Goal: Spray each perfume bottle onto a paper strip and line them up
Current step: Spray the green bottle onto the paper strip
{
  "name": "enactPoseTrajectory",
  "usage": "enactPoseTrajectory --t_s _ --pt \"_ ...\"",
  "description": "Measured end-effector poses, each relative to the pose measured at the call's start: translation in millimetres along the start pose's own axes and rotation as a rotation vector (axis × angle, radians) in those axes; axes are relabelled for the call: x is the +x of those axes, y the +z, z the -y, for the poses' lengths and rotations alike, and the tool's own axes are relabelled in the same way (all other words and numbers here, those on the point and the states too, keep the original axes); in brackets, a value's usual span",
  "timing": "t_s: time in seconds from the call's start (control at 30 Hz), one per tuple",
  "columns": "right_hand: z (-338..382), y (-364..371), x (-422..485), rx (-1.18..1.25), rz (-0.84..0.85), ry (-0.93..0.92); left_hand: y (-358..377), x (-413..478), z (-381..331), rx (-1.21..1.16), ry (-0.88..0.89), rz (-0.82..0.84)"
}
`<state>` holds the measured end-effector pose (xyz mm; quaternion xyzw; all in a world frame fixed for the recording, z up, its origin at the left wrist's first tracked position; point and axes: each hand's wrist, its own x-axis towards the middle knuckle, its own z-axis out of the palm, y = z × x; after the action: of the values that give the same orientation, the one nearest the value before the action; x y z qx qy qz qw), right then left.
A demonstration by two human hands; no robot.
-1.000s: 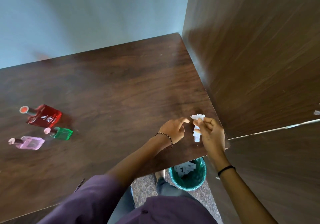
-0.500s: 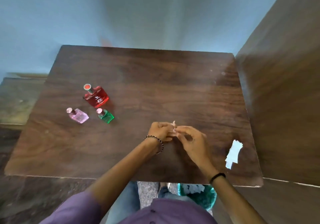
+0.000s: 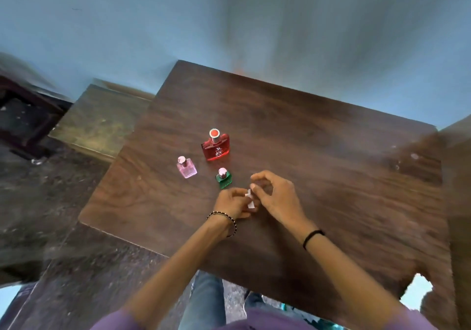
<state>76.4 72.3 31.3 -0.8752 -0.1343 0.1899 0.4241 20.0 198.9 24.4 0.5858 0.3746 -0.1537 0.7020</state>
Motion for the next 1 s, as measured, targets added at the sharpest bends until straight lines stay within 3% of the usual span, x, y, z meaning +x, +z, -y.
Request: enactPoseTrajectory --t_s 0.27,0.63,0.73,0.83,1.0 --pt "25 42 46 -0.09 0.322 -0.159 -27 0 22 -0.006 -0.095 -0.008" --pt "-12 11 10 0.166 0.158 0.05 -27 -10 35 -0.096 -0.042 -0.01" --pt "-31 -7 -18 0.386 0.14 0.186 -18 -15 38 -0.123 0.013 -0.042" --pt "-37 -20 -48 0.615 0.143 0.247 -7 -20 39 -0.007 0.116 0.015" --pt "-46 -32 -85 0.625 0.181 0.225 18 -29 38 0.127 0.234 0.08"
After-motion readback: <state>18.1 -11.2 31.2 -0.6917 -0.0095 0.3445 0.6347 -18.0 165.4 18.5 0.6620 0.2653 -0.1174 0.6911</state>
